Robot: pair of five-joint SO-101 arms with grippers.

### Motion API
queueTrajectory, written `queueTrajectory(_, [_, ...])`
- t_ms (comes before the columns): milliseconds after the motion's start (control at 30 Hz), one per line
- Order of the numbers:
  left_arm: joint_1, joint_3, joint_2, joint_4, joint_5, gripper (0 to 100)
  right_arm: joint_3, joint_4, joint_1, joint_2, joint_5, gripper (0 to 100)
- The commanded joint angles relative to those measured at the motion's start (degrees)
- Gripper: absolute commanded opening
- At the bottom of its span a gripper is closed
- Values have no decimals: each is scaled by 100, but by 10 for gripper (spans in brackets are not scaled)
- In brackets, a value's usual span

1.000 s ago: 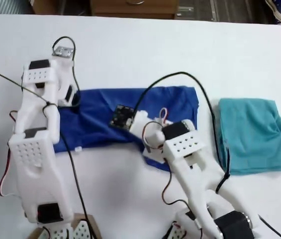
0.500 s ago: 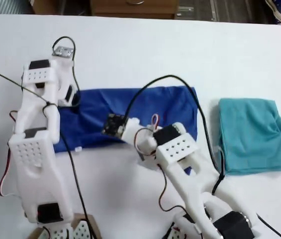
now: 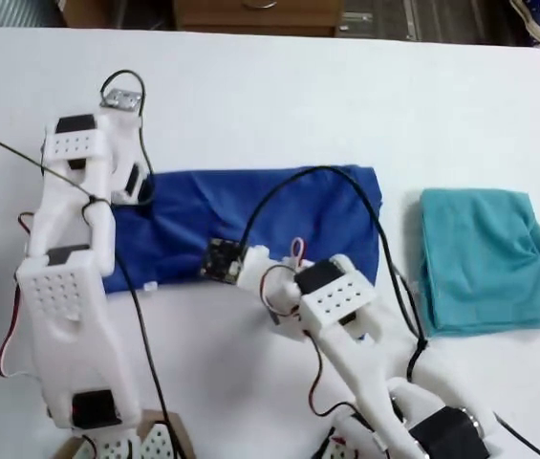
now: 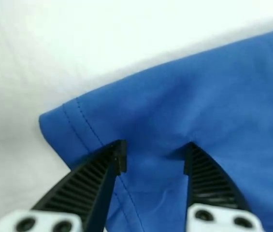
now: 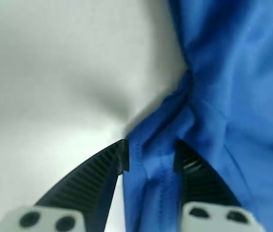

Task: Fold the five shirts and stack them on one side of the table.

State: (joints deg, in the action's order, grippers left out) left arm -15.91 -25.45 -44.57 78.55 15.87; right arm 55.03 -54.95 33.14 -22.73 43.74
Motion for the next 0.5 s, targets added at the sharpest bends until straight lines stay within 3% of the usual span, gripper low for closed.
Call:
queueTrajectory(0, [70,-101,-44,-229,-35,211,0,171,-356,-171,202,144])
queueTrajectory(200, [70,-101,-44,-229,-35,211,-26,171,-927,541,571,144])
queueTrajectory(467, [70,-101,-44,-229,-35,211,-105,312,-927,778,545,138])
